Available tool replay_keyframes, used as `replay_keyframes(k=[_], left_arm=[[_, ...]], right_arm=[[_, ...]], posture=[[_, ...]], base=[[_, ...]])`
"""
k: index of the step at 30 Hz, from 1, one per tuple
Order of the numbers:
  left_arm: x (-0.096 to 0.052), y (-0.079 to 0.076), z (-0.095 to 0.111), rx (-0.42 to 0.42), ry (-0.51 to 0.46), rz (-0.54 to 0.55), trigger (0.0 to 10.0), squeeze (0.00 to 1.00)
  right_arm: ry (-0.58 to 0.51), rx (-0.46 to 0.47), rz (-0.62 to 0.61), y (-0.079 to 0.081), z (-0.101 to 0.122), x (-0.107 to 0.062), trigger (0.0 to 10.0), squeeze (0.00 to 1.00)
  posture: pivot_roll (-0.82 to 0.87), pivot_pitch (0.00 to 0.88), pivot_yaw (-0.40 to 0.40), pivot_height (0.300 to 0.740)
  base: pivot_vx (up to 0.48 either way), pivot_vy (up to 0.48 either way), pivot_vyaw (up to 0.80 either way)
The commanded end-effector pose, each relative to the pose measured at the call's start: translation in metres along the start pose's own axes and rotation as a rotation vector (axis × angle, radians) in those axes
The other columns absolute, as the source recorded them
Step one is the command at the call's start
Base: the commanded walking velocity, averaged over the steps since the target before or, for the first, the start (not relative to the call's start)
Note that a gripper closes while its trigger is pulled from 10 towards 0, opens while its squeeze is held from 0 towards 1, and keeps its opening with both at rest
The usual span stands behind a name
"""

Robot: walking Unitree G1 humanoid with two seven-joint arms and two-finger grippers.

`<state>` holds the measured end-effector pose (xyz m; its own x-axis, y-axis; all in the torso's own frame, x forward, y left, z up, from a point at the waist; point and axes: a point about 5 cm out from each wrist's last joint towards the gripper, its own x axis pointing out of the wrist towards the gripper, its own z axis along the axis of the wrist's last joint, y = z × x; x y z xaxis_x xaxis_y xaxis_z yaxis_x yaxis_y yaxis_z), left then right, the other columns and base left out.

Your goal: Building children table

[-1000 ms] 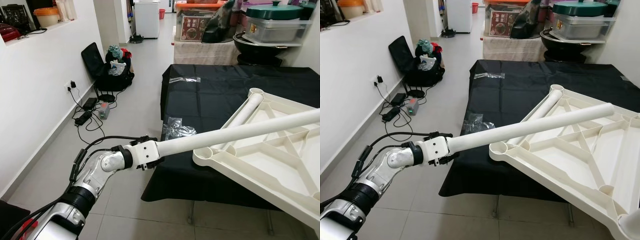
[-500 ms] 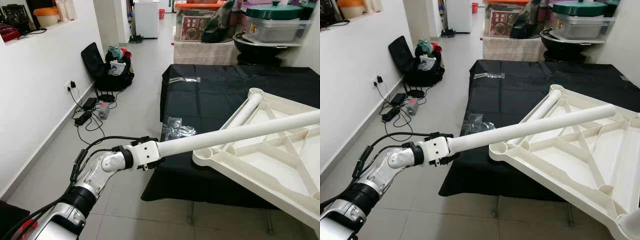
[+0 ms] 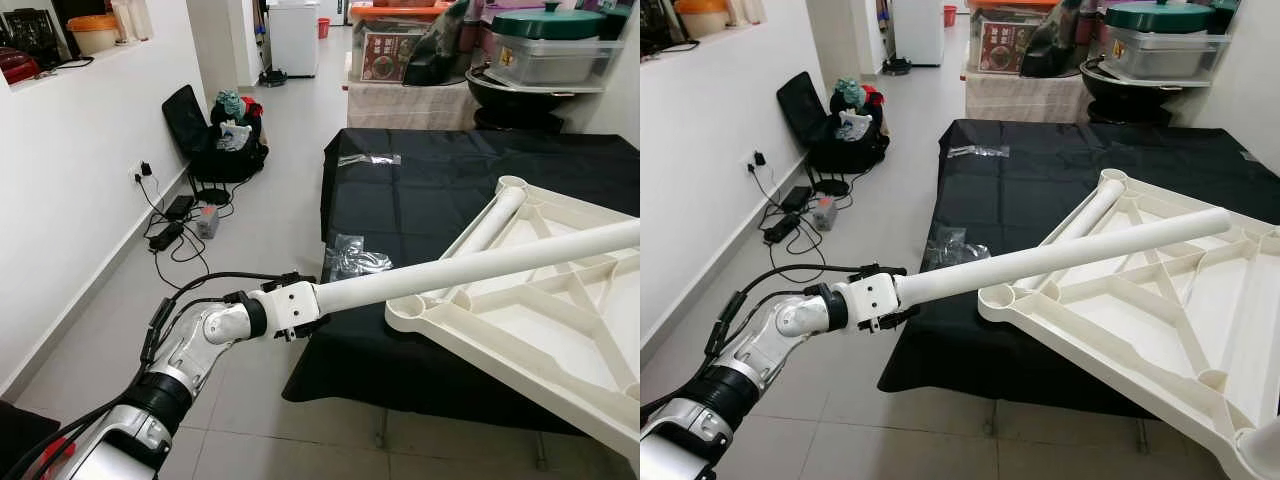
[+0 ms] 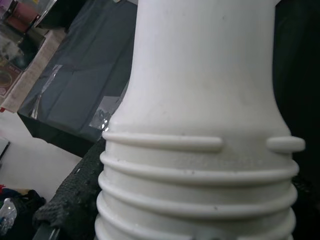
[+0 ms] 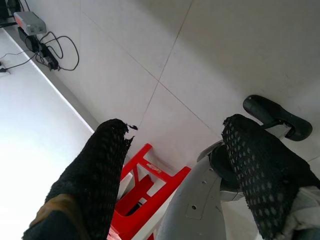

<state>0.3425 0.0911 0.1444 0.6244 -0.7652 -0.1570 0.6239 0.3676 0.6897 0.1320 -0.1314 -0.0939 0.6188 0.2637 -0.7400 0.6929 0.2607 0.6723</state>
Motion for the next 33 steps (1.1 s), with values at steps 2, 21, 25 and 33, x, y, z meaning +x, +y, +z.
replay_keyframes(k=[2, 21, 25, 33], left_arm=[[0.0003, 0.0018, 0.0007, -0.01, -0.003, 0.016, 10.0, 0.0], [0.0001, 0.0042, -0.0004, -0.006, 0.002, 0.019, 10.0, 0.0], [0.0002, 0.0042, -0.0006, -0.006, 0.002, 0.019, 10.0, 0.0], [0.0001, 0.0042, -0.0012, -0.004, 0.004, 0.019, 10.0, 0.0]], right_arm=[[-0.472, -0.315, 1.102, 0.3663, 0.0546, -0.105, 10.0, 0.0], [-0.467, -0.312, 1.089, 0.3659, 0.0535, -0.1005, 10.0, 0.0], [-0.467, -0.31, 1.091, 0.3661, 0.0532, -0.1004, 10.0, 0.0], [-0.465, -0.308, 1.094, 0.3668, 0.0528, -0.1006, 10.0, 0.0]], posture=[[0.05, 0.0, -0.012, 0.74], [0.05, 0.0, -0.012, 0.74], [0.05, 0.0, -0.012, 0.74], [0.05, 0.0, -0.012, 0.74]], base=[[0.0, 0.0, 0.0], [0.0, 0.0, 0.0], [0.0, 0.0, 0.0], [0.0, 0.0, 0.0]])
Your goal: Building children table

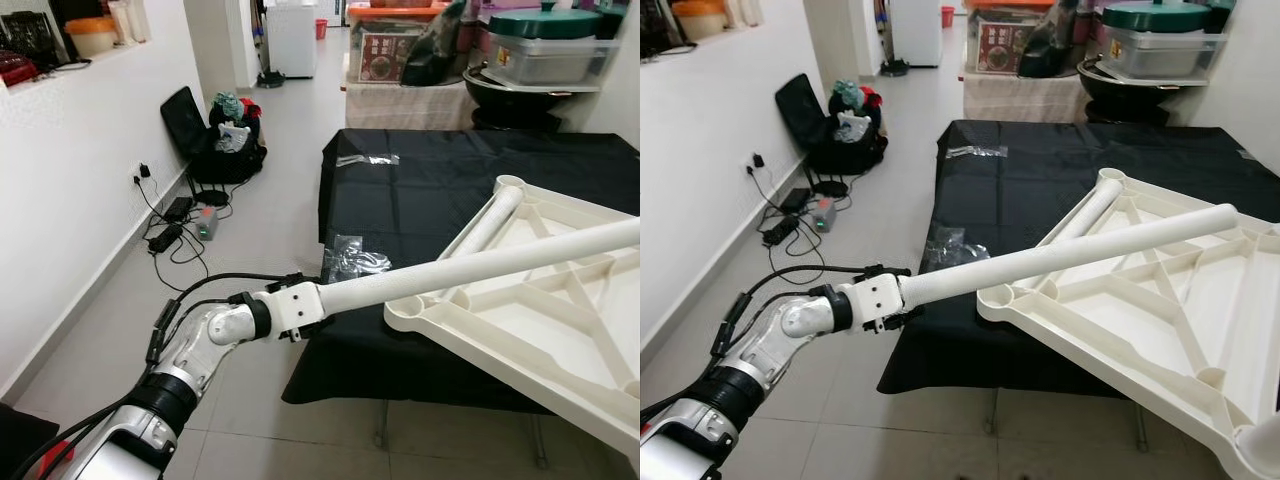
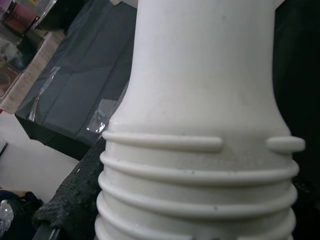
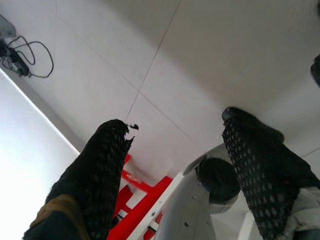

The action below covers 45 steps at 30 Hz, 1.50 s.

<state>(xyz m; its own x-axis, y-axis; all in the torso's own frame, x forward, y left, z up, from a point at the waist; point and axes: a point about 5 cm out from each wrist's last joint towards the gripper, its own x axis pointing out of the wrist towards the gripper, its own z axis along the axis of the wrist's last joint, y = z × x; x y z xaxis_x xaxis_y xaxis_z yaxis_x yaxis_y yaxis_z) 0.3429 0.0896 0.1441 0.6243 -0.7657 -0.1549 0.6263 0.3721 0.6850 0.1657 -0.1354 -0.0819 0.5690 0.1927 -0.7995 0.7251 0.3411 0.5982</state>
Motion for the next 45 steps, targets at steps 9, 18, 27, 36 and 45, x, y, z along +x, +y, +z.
replay_keyframes(k=[9, 18, 27, 36, 45], left_arm=[[-0.001, 0.005, -0.002, 0.003, 0.005, 0.017, 10.0, 0.0], [-0.001, 0.005, -0.002, 0.003, 0.005, 0.018, 10.0, 0.0], [0.0, 0.005, -0.001, 0.005, 0.004, 0.017, 10.0, 0.0], [0.0, 0.005, -0.001, 0.009, 0.002, 0.016, 10.0, 0.0], [0.001, 0.006, -0.001, 0.008, 0.001, 0.015, 10.0, 0.0]], right_arm=[[-0.475, -0.204, 1.165, 0.322, 0.063, -0.142, 10.0, 0.0], [-0.471, -0.205, 1.163, 0.323, 0.062, -0.145, 10.0, 0.0], [-0.457, -0.217, 1.179, 0.324, 0.059, -0.146, 10.0, 0.0], [-0.458, -0.227, 1.207, 0.324, 0.056, -0.15, 10.0, 0.0], [-0.46, -0.233, 1.223, 0.323, 0.055, -0.153, 10.0, 0.0]], posture=[[0.05, 0.0, -0.011, 0.74], [0.05, 0.0, -0.013, 0.74], [0.05, 0.0, -0.012, 0.74], [0.05, 0.0, -0.008, 0.74], [0.05, 0.0, -0.007, 0.74]], base=[[0.0, 0.0, 0.0], [0.0, 0.0, 0.0], [0.0, 0.0, 0.0], [0.0, 0.0, 0.0], [0.0, 0.0, 0.0]])
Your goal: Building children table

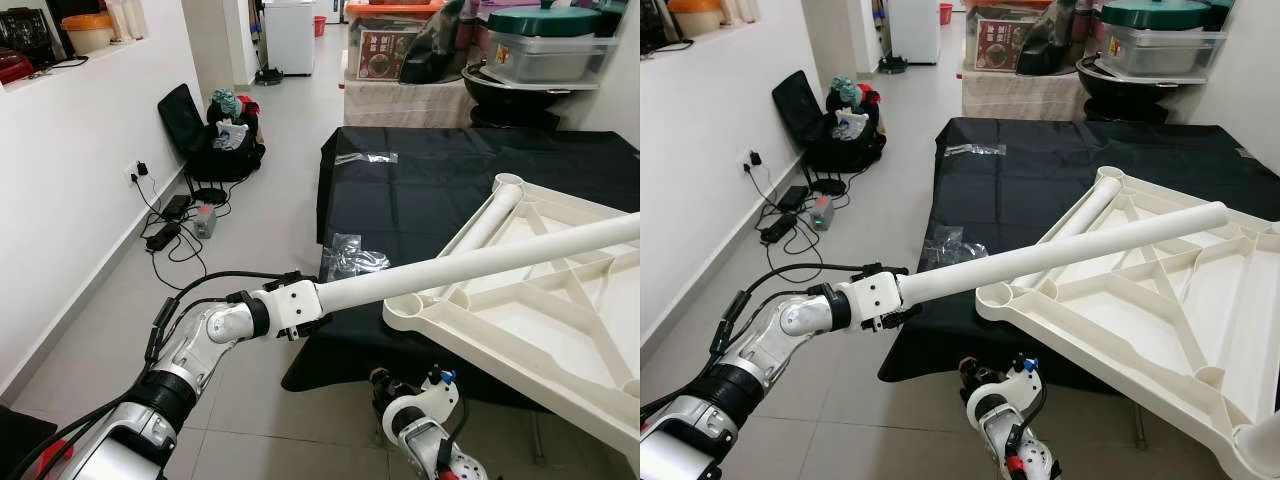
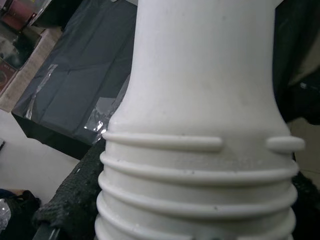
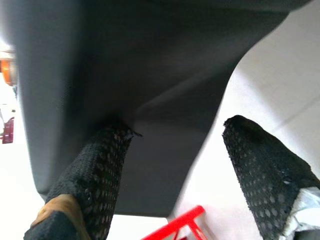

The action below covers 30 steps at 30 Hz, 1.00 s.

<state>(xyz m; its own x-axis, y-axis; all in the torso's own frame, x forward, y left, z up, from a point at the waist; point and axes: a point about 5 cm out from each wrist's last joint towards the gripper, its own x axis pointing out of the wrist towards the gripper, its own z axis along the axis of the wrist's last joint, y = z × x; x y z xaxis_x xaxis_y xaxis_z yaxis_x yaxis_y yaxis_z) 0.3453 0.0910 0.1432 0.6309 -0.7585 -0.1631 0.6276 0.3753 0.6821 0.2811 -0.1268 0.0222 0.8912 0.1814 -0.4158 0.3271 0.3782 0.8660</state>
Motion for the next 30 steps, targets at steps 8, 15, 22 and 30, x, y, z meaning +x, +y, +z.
replay_keyframes(k=[8, 15, 22, 30], left_arm=[[0.0, 0.005, 0.002, 0.013, -0.012, 0.015, 10.0, 0.0], [0.001, 0.005, 0.003, 0.011, -0.014, 0.015, 10.0, 0.0], [0.001, 0.004, 0.002, 0.011, -0.013, 0.015, 10.0, 0.0], [-0.001, 0.005, 0.001, 0.009, -0.009, 0.02, 10.0, 0.0]], right_arm=[[-0.304, -0.11, 0.763, 0.213, 0.057, -0.041, 10.0, 0.0], [-0.308, -0.117, 0.763, 0.213, 0.056, -0.042, 10.0, 0.0], [-0.309, -0.146, 0.76, 0.211, 0.057, -0.044, 10.0, 0.0], [-0.258, -0.404, 0.68, 0.167, 0.062, -0.053, 10.0, 0.0]], posture=[[0.05, 0.0, -0.008, 0.74], [0.05, 0.0, -0.007, 0.74], [0.05, 0.0, -0.01, 0.74], [0.04, 0.0, -0.012, 0.74]], base=[[0.0, 0.0, 0.0], [0.0, 0.0, 0.0], [0.0, 0.0, 0.0], [0.0, 0.0, 0.0]])
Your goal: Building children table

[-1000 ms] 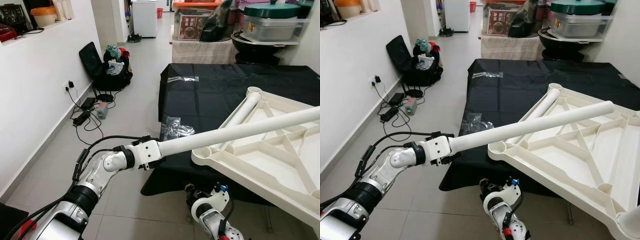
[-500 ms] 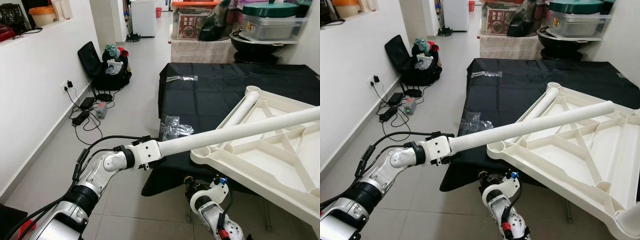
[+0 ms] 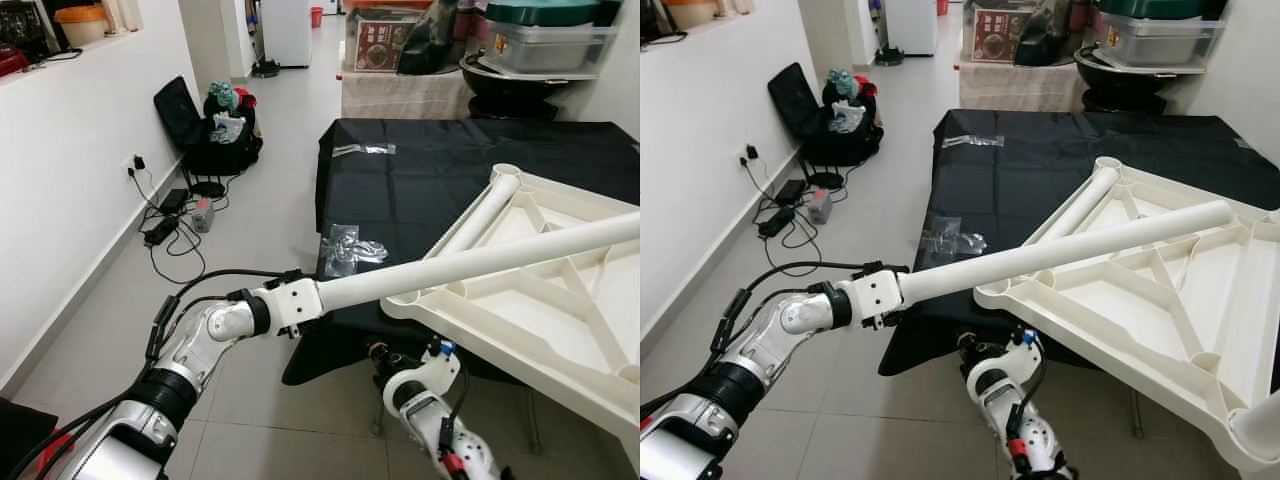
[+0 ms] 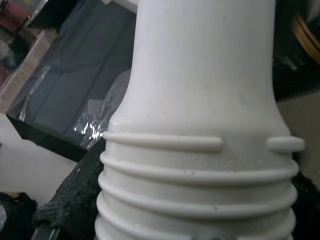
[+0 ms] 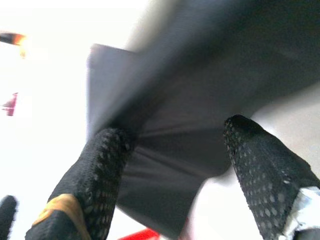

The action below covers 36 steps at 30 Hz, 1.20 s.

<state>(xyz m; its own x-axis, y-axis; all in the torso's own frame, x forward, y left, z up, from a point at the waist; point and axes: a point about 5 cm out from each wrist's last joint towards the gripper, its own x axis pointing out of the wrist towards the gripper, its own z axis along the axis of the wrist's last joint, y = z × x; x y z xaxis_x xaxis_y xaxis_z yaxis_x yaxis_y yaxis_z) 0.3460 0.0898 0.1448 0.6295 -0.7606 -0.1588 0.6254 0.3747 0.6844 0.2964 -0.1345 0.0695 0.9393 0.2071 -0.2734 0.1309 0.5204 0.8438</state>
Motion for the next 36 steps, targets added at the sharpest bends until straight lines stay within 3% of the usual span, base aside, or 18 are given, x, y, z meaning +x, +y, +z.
replay_keyframes(k=[1, 9, 29, 36], left_arm=[[-0.002, 0.004, -0.001, 0.006, -0.004, 0.019, 10.0, 0.0], [-0.003, 0.004, -0.001, 0.004, -0.004, 0.02, 10.0, 0.0], [-0.006, 0.007, 0.001, 0.008, -0.008, 0.034, 10.0, 0.0], [-0.007, 0.014, 0.002, 0.013, -0.01, 0.057, 10.0, 0.0]], right_arm=[[-0.247, -0.217, 0.515, 0.119, 0.062, -0.025, 10.0, 0.0], [-0.139, -0.348, 0.477, 0.084, 0.059, -0.052, 10.0, 0.0], [-0.154, -0.4, 0.498, 0.081, 0.058, -0.069, 10.0, 0.0], [-0.152, -0.451, 0.403, 0.063, 0.058, -0.07, 10.0, 0.0]], posture=[[0.04, 0.0, -0.012, 0.74], [0.03, 0.0, -0.008, 0.74], [0.03, 0.0, -0.007, 0.74], [0.03, 0.0, -0.007, 0.74]], base=[[0.0, 0.0, 0.0], [0.0, 0.0, 0.0], [0.0, 0.0, 0.0], [0.0, 0.0, 0.0]])
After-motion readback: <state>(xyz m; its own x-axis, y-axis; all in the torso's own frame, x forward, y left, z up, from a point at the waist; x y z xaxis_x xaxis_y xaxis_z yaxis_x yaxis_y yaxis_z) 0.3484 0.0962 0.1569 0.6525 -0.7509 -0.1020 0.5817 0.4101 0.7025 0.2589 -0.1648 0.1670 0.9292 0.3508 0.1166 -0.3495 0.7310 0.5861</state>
